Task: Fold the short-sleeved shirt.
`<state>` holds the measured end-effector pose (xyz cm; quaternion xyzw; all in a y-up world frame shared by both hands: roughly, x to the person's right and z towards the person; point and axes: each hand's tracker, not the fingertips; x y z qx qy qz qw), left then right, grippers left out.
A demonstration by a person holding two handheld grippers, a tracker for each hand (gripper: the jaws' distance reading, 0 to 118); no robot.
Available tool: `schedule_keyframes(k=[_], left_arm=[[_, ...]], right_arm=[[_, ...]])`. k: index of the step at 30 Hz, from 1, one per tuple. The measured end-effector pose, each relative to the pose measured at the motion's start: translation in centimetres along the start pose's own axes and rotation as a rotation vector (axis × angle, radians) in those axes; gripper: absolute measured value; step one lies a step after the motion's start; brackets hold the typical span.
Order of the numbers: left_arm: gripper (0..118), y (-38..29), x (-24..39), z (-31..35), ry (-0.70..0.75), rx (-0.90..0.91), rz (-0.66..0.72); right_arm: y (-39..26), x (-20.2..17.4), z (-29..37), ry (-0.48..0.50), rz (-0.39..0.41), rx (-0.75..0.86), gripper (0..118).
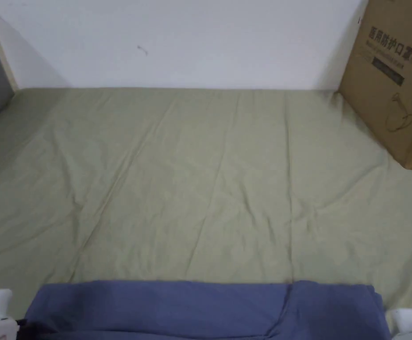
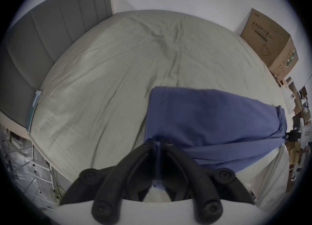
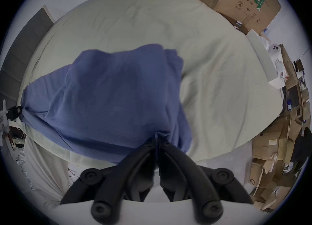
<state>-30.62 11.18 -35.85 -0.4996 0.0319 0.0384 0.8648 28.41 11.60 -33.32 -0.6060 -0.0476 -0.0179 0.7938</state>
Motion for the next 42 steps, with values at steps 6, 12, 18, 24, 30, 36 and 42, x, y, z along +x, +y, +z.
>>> schedule_keyframes(k=[6,12,18,24,30,36,42], left_arm=[[97,0.9,-2.7,2.8,0.003,0.050,0.149],[42,-0.7,-4.7,7.3,-0.163,0.166,0.326],[0,-4.4,-4.8,7.2,-0.198,0.177,0.381],[3,-7.0,-7.2,5.4,-0.323,0.172,0.573],[98,-6.7,-8.3,2.6,-0.417,0.153,0.701],[97,-6.2,-7.8,-2.5,-0.574,0.114,0.880],[8,-6.2,-8.7,-4.8,-0.621,0.167,1.041]], right_arm=[[1.3,0.5,4.5,0.019,-0.014,0.113,86],[2.2,-2.5,9.5,0.096,-0.043,0.305,49],[2.0,-10.1,8.0,0.151,0.067,0.261,3],[1.7,-16.3,6.5,0.251,0.174,0.218,3],[2.2,-19.7,6.0,0.248,0.279,0.199,3],[2.2,-21.0,5.0,0.234,0.333,0.162,3],[2.1,-21.0,4.2,0.218,0.343,0.137,3]])
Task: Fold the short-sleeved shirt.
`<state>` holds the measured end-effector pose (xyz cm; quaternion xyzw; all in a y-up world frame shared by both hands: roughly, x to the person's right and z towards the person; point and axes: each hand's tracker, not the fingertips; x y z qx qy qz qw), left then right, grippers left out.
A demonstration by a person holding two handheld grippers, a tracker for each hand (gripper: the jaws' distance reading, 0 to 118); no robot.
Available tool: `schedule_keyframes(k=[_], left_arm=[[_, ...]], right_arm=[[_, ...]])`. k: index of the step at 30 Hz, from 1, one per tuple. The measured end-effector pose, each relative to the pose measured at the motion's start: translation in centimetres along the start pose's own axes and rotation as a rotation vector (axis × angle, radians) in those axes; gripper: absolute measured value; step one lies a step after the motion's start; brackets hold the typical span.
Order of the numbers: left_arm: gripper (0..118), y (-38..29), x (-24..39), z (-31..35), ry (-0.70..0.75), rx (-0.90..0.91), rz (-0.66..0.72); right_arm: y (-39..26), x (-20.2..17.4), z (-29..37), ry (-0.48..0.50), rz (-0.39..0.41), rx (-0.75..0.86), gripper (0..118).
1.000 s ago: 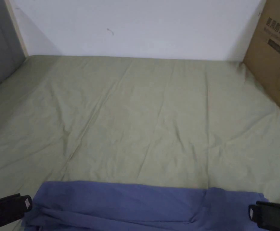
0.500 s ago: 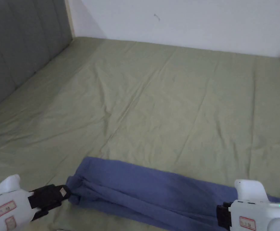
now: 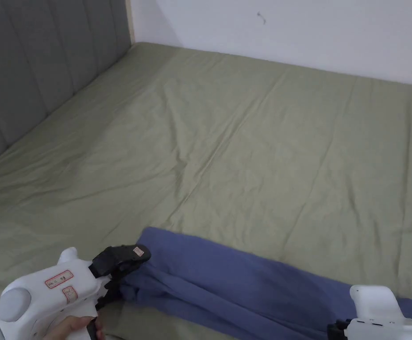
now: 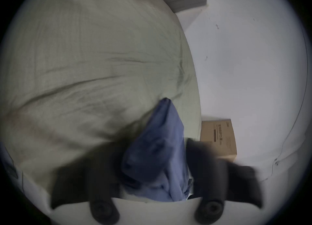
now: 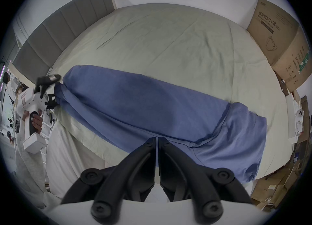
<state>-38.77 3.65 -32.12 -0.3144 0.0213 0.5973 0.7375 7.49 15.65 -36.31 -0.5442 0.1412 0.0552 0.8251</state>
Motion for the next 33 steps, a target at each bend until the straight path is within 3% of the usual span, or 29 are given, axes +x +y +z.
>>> schedule_keyframes(k=[2,3,4,9,14,20,23,26,28,29,30,31,32,33], left_arm=[[8,-0.4,-1.2,-1.9,0.122,0.021,0.065],[8,-0.8,-1.9,-2.5,0.037,-0.010,0.111],[8,-0.9,-1.6,-2.4,-0.050,-0.026,0.106],[8,-0.2,1.6,-0.8,0.089,-0.008,-0.006],[8,-1.6,9.3,0.6,0.023,-0.007,-0.267],[8,-10.8,21.2,-3.2,-0.016,-0.181,-0.763],[8,-17.1,23.2,-6.6,-0.090,-0.337,-0.914],[10,-22.5,22.6,-10.6,-0.019,-0.466,-0.994],[21,-25.0,21.0,-13.1,0.011,-0.519,-1.000],[36,-25.9,20.2,-13.9,0.037,-0.549,-1.001],[70,-26.6,19.3,-14.8,0.066,-0.595,-1.008],[95,-26.9,18.5,-15.3,0.096,-0.625,-0.979],[105,-26.9,17.8,-15.8,0.122,-0.639,-0.955],[106,-26.8,17.5,-15.6,0.143,-0.650,-0.928]], right_arm=[[0.1,0.2,-0.3,0.005,-0.016,-0.008,3],[0.1,0.3,-0.3,0.002,-0.025,-0.010,3],[0.1,0.5,-0.3,0.001,-0.026,-0.010,3],[-0.3,2.6,1.0,-0.022,-0.040,0.009,3],[-1.4,6.4,2.7,-0.042,-0.166,0.061,3],[-4.0,10.8,3.6,-0.063,-0.279,0.074,3],[-5.7,12.7,3.8,-0.071,-0.336,0.066,3],[-7.3,14.4,3.9,-0.067,-0.389,0.056,3],[-8.4,15.2,3.9,-0.079,-0.415,0.050,3],[-8.8,15.6,3.9,-0.082,-0.429,0.047,3],[-9.2,15.9,4.0,-0.084,-0.446,0.042,3],[-9.5,16.2,3.9,-0.084,-0.461,0.037,3],[-9.8,16.5,3.9,-0.084,-0.470,0.033,3],[-10.1,16.7,3.9,-0.087,-0.478,0.030,3]])
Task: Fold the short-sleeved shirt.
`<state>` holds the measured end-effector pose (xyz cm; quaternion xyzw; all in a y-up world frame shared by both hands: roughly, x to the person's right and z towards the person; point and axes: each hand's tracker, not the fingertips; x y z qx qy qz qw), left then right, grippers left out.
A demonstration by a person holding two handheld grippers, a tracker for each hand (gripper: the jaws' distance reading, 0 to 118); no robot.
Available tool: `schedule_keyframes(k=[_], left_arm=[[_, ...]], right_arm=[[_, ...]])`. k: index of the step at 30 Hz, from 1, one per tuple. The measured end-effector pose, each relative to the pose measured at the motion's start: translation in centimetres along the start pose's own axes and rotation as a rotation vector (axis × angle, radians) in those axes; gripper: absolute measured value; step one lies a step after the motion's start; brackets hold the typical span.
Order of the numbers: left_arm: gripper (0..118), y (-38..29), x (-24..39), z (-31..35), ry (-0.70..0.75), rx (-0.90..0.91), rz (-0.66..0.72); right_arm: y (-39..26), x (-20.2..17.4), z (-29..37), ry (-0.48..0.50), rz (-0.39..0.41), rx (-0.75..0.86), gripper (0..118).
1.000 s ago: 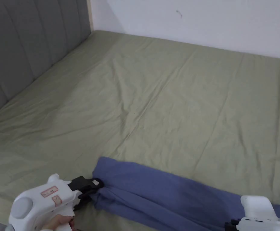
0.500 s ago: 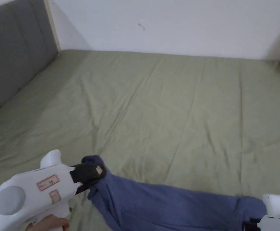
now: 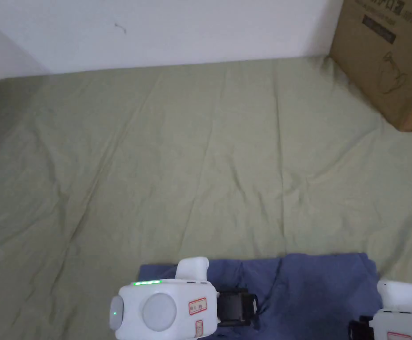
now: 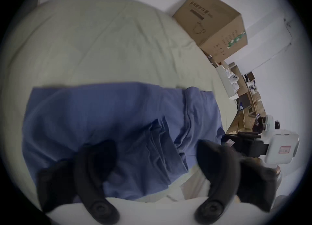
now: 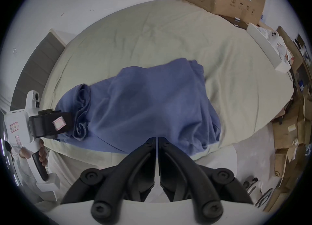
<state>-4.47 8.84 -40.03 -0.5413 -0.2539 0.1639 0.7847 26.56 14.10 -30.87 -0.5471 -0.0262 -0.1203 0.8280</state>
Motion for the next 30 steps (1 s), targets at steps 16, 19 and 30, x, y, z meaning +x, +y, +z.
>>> schedule_keyframes(k=[16,19,30], left_arm=[[10,-0.1,-3.6,4.7,0.031,0.139,0.142],[10,-1.7,-2.0,2.5,-0.050,0.092,0.140],[16,-1.8,-1.7,4.4,-0.163,0.096,0.155]], right_arm=[[-0.3,-1.4,-0.6,0.023,0.008,-0.015,3],[0.0,-1.3,-0.2,0.032,-0.008,0.002,3],[0.1,-0.7,1.7,0.013,-0.031,0.036,3]])
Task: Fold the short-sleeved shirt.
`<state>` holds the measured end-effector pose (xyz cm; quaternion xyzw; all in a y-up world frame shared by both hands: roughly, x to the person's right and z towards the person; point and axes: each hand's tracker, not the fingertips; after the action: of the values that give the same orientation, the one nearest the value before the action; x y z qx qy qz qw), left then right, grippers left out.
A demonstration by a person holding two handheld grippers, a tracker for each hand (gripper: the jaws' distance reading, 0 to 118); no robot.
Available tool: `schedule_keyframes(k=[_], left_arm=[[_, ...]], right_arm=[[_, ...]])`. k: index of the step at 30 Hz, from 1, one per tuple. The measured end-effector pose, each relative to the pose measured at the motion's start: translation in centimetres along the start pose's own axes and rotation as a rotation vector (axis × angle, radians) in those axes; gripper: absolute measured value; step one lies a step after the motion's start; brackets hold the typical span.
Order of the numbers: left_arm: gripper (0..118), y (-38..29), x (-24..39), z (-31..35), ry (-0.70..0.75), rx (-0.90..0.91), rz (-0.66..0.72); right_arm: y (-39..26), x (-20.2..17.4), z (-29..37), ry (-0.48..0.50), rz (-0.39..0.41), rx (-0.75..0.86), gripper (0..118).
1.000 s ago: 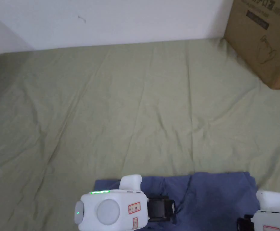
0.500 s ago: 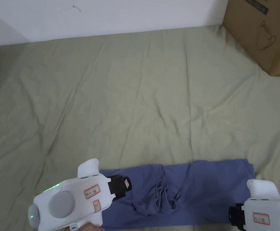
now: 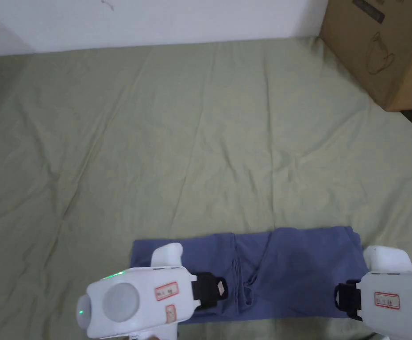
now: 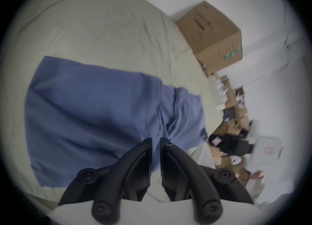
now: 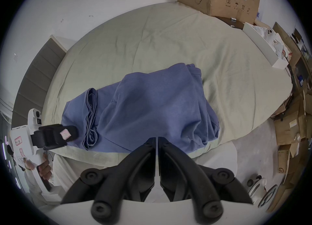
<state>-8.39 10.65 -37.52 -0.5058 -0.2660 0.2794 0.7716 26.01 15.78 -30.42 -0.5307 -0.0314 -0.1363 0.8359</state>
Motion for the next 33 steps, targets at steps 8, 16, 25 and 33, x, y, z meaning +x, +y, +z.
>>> schedule_keyframes(k=[8,16,25,33], left_arm=[[113,0.8,-8.8,9.3,-0.003,0.199,0.212],[114,-1.6,-15.5,9.3,-0.125,0.227,0.454],[87,0.5,-14.3,3.5,-0.297,0.107,0.441],[13,-0.2,-15.1,3.4,-0.254,0.081,0.528]], right_arm=[[0.2,-1.9,0.4,-0.004,0.029,0.003,3],[0.7,-5.9,0.0,0.010,0.108,-0.016,3],[0.7,-8.5,0.1,0.024,0.157,-0.025,3],[-0.1,-8.4,0.0,0.013,0.144,-0.050,3]])
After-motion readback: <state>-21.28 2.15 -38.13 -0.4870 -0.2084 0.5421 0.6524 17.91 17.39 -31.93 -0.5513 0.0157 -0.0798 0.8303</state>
